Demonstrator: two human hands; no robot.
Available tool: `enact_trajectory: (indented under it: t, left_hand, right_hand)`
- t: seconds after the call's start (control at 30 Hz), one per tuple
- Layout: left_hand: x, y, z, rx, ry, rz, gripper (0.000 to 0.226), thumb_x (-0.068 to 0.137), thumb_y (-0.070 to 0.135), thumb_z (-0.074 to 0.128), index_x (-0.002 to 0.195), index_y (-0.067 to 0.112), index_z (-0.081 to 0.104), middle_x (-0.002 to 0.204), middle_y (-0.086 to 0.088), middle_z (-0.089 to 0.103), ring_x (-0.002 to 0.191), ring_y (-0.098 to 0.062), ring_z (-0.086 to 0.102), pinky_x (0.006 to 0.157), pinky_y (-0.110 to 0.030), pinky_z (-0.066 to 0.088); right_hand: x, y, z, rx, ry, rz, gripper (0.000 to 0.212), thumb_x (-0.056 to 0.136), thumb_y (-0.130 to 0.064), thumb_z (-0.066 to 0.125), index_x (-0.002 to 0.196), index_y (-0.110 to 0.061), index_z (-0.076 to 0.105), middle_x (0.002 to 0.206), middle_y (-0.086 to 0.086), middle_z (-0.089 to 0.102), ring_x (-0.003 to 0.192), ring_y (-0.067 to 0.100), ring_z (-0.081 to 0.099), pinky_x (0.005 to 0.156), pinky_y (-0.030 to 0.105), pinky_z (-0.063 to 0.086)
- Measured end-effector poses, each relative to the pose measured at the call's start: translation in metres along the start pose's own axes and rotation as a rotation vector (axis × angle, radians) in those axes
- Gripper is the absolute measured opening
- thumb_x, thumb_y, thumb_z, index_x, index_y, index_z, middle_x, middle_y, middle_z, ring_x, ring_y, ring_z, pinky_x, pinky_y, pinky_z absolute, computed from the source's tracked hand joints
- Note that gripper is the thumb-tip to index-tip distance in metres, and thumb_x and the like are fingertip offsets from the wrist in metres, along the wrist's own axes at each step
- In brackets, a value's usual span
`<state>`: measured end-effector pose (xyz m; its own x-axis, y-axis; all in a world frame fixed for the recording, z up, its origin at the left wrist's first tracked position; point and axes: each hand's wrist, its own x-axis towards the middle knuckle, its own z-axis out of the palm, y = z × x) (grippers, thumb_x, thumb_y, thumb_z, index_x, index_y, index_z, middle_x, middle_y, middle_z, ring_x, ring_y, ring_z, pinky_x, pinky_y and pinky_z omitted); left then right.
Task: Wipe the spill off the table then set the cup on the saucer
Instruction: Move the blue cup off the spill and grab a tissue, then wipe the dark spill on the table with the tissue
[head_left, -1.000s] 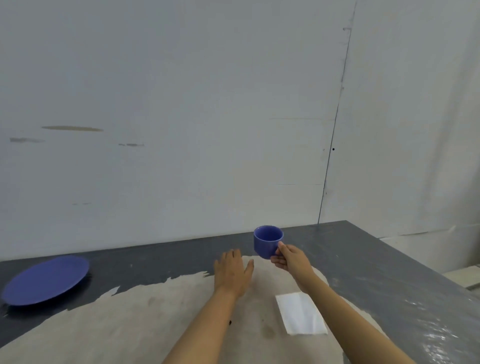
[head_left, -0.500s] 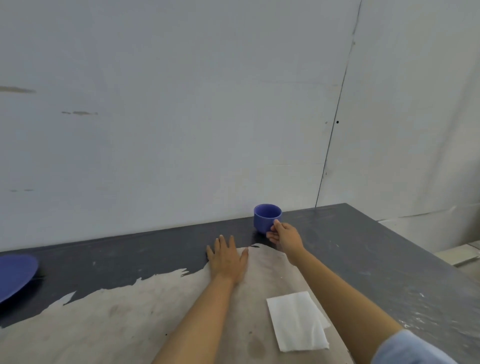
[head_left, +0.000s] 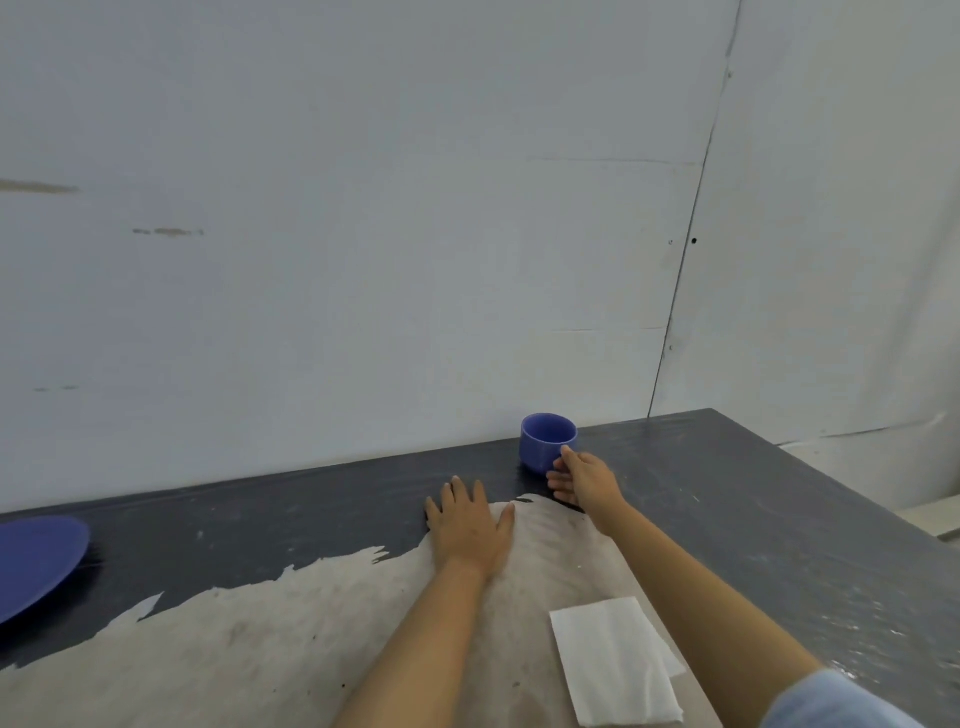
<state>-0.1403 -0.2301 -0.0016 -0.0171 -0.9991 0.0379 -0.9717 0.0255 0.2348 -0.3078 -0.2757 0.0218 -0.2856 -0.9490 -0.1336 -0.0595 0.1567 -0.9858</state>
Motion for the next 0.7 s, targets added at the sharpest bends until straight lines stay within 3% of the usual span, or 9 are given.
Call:
enact_trajectory:
  t: [0.13,0.23,0.4,0.6,0.7]
  left_hand:
    - [0.002,-0.001,-0.015,-0.11,-0.077,-0.025,0.069,0.098,0.056,0.025,0.152,0.014,0.027,0.162,-0.014,0.018,0.151,-0.031,0.013,0.123,-0.05,0.009]
    - [-0.006,-0.001,-0.025,-0.192,-0.075,-0.007,0.058,0.097,0.05,0.036,0.141,0.013,0.045,0.149,-0.015,0.041,0.141,-0.034,0.03,0.117,-0.046,0.026]
    - [-0.037,0.005,-0.032,-0.35,-0.073,0.148,0.033,0.092,0.043,0.054,0.114,0.026,0.072,0.126,-0.008,0.062,0.129,-0.028,0.041,0.107,-0.036,0.039]
    - [-0.069,0.012,-0.034,-0.386,-0.092,0.237,0.034,0.079,0.051,0.069,0.1,0.026,0.078,0.12,-0.003,0.066,0.128,-0.021,0.043,0.108,-0.035,0.042]
    - [-0.081,0.016,-0.036,-0.343,-0.113,0.243,0.037,0.071,0.056,0.074,0.093,0.027,0.079,0.114,0.001,0.068,0.127,-0.022,0.041,0.106,-0.034,0.042]
  right_hand:
    - [-0.011,-0.007,-0.009,-0.035,0.047,-0.008,0.039,0.096,-0.035,0.057,0.118,-0.005,0.046,0.1,0.02,0.069,0.081,0.028,0.068,0.067,0.034,0.059]
    - [-0.026,-0.011,-0.021,-0.047,0.07,-0.004,0.041,0.094,-0.026,0.062,0.124,-0.01,0.04,0.091,0.014,0.065,0.071,0.021,0.062,0.059,0.03,0.054]
    - [-0.06,-0.008,-0.04,-0.43,-0.068,-0.083,0.016,0.094,-0.025,0.057,0.107,-0.016,0.054,0.106,0.009,0.067,0.084,0.021,0.062,0.07,0.031,0.053]
    - [-0.101,0.002,-0.061,-0.655,-0.226,-0.137,0.011,0.085,-0.038,0.069,0.085,-0.027,0.068,0.088,-0.008,0.069,0.084,0.012,0.062,0.066,0.022,0.045]
    - [-0.114,0.004,-0.076,-0.719,-0.261,-0.142,0.02,0.076,-0.04,0.078,0.089,-0.025,0.077,0.092,-0.007,0.071,0.092,0.012,0.063,0.08,0.025,0.044]
